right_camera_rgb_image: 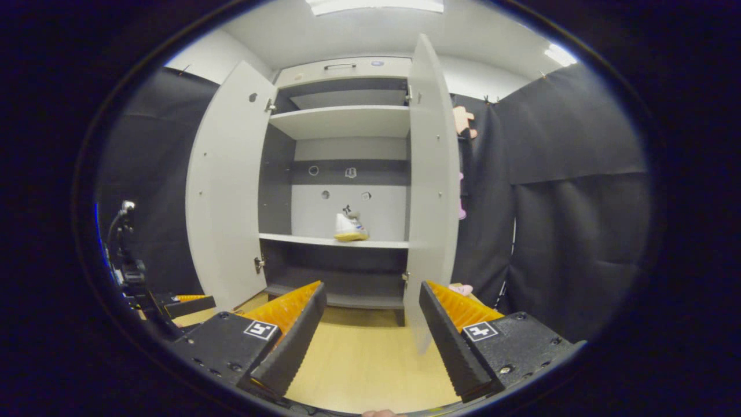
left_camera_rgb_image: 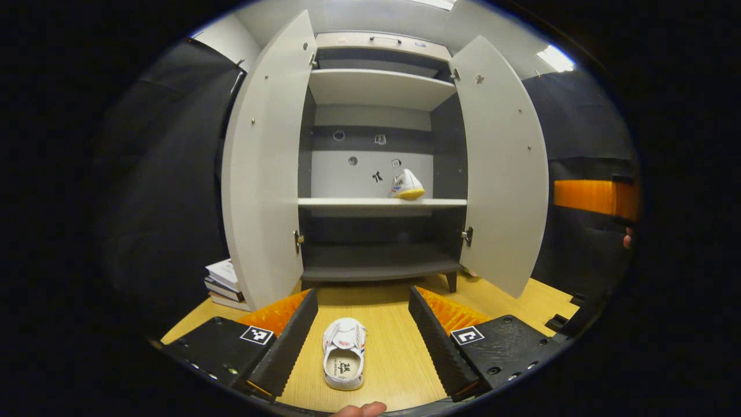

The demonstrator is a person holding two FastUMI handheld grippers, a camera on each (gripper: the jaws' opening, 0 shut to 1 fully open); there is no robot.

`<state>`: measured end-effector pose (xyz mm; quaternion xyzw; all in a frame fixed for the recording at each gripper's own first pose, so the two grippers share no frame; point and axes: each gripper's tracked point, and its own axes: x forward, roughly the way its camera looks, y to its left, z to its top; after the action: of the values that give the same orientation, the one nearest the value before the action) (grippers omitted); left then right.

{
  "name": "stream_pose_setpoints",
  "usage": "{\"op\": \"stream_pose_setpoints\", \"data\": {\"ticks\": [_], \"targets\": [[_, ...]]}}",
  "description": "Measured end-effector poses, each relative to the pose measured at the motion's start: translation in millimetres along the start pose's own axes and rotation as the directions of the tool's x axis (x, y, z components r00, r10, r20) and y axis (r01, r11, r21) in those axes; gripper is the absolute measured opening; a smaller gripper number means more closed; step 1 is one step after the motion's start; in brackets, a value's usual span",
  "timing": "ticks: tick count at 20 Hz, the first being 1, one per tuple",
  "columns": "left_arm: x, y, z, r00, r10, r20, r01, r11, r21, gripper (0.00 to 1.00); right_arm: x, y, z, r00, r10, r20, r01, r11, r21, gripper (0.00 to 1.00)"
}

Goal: Grab one shoe with the right hand and put it into the shoe cabinet, grab the other shoe with the left hand and put it into the shoe cabinet; then close the right door with the right hand and the left door with the left hand.

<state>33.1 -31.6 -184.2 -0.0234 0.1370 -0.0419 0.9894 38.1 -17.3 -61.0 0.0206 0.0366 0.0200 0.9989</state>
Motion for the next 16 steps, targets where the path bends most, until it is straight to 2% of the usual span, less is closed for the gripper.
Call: {"op": "stream_pose_setpoints", "data": {"ticks": [2,6,16], "targets": [[8,-8,-23,0.999,-0.021,-0.046,0.020,0.999,-0.041,0.96,-4,-20,-2,0.999,-0.040,0.000,0.040,0.999,0.010,1.00],[19,-4,-68,0.989,-0.005,-0.151,-0.001,0.999,-0.044,0.96,-9,-50,-7,0.995,-0.101,0.003,0.101,0.995,-0.002,1.00],[35,56,-121,0.960,0.105,-0.261,-0.115,0.993,-0.025,0.96,1,-59,-32,0.994,-0.094,-0.061,0.096,0.995,0.033,1.00]]}}
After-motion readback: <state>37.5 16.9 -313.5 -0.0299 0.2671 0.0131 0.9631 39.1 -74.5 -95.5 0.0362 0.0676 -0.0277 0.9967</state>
